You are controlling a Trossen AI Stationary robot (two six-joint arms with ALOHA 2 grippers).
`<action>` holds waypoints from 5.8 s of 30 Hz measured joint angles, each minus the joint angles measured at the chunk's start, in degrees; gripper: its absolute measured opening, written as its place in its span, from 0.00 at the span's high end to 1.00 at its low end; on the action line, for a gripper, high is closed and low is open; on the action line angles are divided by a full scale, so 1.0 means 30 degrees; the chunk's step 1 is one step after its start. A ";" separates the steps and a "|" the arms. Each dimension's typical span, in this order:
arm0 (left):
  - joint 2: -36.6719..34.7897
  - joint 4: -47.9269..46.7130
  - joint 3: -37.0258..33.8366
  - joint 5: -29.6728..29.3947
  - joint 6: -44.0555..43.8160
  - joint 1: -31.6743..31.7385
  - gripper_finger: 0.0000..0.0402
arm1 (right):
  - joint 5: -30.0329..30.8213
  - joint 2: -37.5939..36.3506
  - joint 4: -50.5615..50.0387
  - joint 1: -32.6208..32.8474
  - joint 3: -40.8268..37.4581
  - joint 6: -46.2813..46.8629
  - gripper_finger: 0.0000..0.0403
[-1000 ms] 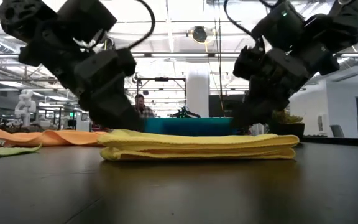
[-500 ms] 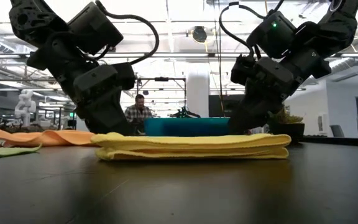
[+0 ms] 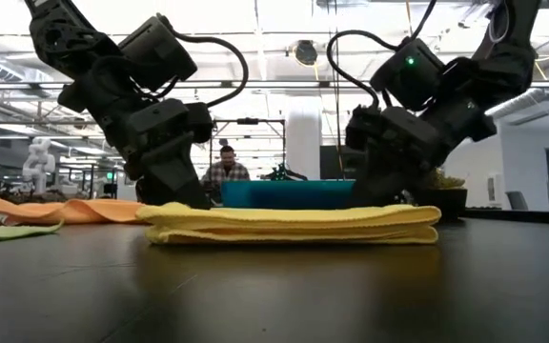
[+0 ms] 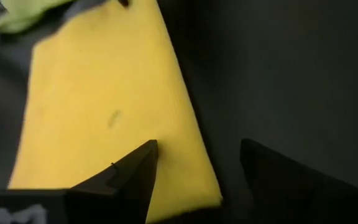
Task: Fold microfiber towels
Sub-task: Put the yellow microfiber cloth into the dark blue bin, then fold the orange microfiber cloth
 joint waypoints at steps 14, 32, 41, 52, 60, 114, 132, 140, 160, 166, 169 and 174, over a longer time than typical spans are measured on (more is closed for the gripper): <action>0.0051 -0.0278 -0.0036 0.0018 0.0350 -0.0759 0.57 | -0.1137 0.0894 0.0584 -0.0021 -0.0002 -0.0127 0.67; -0.0839 -0.1478 0.2726 -0.0148 0.7139 0.0485 0.98 | -0.0354 -0.5506 -0.3363 -0.0422 -0.0095 -0.4316 0.99; -0.2972 -0.3782 0.5440 -0.2534 1.0846 0.2958 0.99 | 0.1971 -1.1353 -0.5193 -0.3085 -0.0068 -0.6449 1.00; -0.3169 -0.3645 0.7045 -0.1085 1.2370 0.7204 0.99 | 0.1133 -1.3140 -0.6230 -0.7544 -0.0066 -0.6926 1.00; -0.3169 -0.4011 0.7031 0.0301 1.2197 0.8050 0.99 | -0.1098 -1.2247 -0.5157 -0.8412 -0.0058 -0.6229 1.00; 0.3253 0.3916 0.7023 -0.0795 1.4224 1.2940 0.98 | 0.2060 -0.3359 0.1728 -1.3631 0.0888 -0.9735 1.00; 0.4146 0.3303 0.6972 -0.0880 1.3299 1.2838 0.88 | 0.3038 -0.3325 0.1106 -1.3813 0.0809 -1.2010 0.85; 0.3651 0.2948 0.6965 -0.0457 1.3391 1.2631 0.61 | 0.3118 -0.3812 0.0649 -1.3582 0.0831 -1.0985 0.68; -0.6951 -1.0640 0.4290 -0.3977 0.9614 0.5901 0.64 | 0.0169 -1.0581 -0.1892 -0.3506 -0.1609 -0.9569 0.71; -0.6951 -1.1057 0.2349 -0.4057 0.7889 0.3948 0.66 | 0.1556 -1.0125 -0.0083 0.0113 -0.2607 -0.7864 0.76; -0.6873 -1.0004 0.1516 -0.4453 0.6577 0.3121 0.66 | 0.1642 -0.9885 0.1045 0.1681 -0.2996 -0.7800 0.77; -0.6189 -0.9809 0.0641 -0.5393 0.5938 0.1943 0.66 | 0.3886 -0.9386 0.2772 0.3778 -0.3557 -0.7722 0.78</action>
